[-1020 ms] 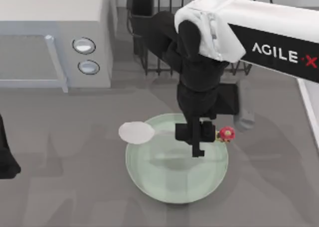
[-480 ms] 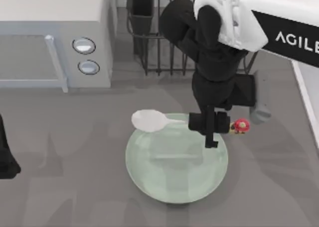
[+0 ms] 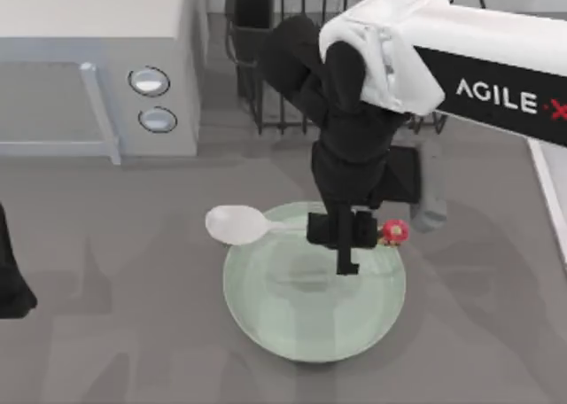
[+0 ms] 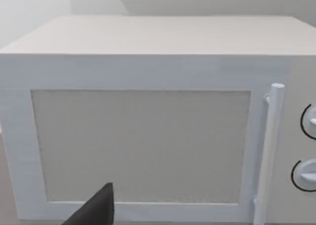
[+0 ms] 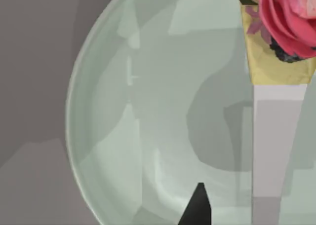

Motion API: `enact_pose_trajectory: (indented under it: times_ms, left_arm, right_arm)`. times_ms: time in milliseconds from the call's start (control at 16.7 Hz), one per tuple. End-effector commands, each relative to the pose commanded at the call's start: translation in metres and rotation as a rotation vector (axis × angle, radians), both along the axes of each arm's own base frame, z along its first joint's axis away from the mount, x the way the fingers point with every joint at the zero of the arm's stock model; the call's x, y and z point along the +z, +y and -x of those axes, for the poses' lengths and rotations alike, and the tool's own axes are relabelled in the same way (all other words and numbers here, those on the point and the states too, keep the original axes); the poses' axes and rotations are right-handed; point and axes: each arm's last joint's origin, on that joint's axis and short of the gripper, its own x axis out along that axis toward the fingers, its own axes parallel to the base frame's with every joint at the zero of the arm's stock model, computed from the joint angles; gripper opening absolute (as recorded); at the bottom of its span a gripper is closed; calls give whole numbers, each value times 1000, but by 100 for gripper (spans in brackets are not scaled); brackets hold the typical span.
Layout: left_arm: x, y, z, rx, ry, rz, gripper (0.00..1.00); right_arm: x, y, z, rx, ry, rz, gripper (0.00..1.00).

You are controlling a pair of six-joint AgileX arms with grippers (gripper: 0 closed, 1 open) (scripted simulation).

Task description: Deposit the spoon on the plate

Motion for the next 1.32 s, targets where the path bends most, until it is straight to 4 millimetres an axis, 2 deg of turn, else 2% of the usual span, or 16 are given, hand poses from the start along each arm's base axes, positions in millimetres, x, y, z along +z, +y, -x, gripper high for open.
enact_pose_trajectory:
  times_ms: [240, 420, 720, 1320]
  left_arm:
    - [0, 0, 0, 0, 0, 0, 100]
    - [0, 0, 0, 0, 0, 0, 100]
    - [0, 0, 0, 0, 0, 0, 100]
    - [0, 0, 0, 0, 0, 0, 100]
  right_arm:
    - [-27, 15, 2, 37, 18, -3, 0]
    - [-50, 18, 5, 47, 52, 22, 0]
    - [-54, 18, 6, 48, 60, 29, 0]
    - [-54, 18, 6, 48, 60, 29, 75]
